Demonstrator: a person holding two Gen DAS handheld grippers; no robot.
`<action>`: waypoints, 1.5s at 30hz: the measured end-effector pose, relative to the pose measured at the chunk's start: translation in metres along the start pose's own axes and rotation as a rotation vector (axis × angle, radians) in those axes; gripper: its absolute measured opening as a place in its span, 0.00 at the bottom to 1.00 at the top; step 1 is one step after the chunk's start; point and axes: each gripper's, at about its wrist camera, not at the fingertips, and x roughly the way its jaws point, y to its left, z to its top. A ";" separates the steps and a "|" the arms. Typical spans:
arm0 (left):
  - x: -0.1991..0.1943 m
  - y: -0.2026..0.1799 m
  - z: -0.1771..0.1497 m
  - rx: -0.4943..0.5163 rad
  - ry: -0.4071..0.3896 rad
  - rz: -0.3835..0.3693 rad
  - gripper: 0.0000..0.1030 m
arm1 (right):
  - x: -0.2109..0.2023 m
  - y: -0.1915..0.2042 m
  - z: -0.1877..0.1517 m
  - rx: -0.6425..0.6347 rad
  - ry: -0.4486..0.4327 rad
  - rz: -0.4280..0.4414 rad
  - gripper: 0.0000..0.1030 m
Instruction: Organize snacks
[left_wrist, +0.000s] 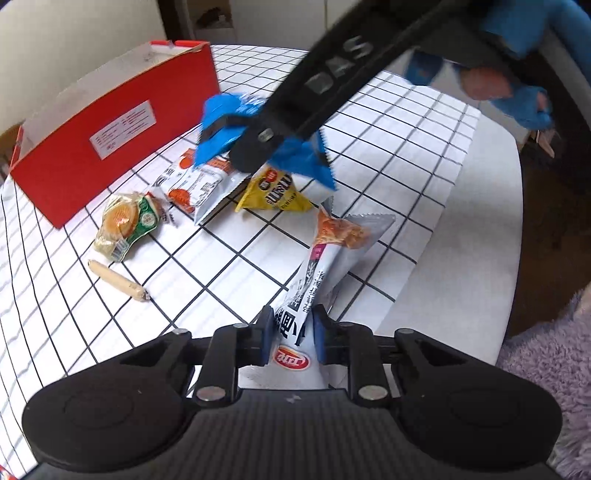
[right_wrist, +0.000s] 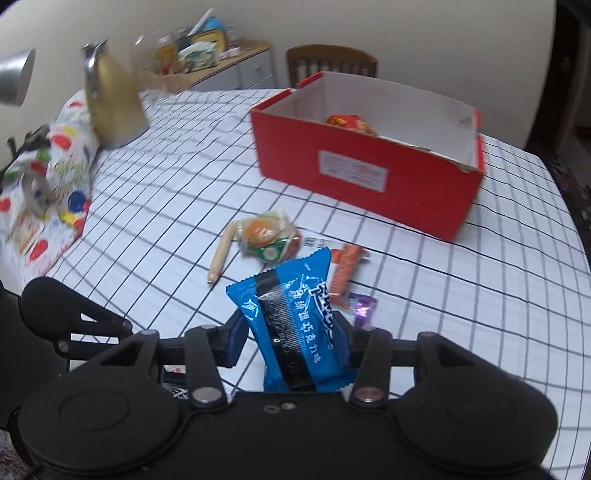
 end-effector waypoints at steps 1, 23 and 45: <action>0.001 0.002 0.001 -0.018 0.006 -0.007 0.19 | -0.002 -0.002 0.000 0.012 -0.005 -0.005 0.45; -0.048 0.089 0.032 -0.441 -0.125 0.041 0.18 | -0.033 -0.023 0.026 0.148 -0.121 -0.081 0.45; -0.094 0.160 0.110 -0.554 -0.307 0.207 0.18 | -0.048 -0.035 0.100 0.126 -0.283 -0.116 0.45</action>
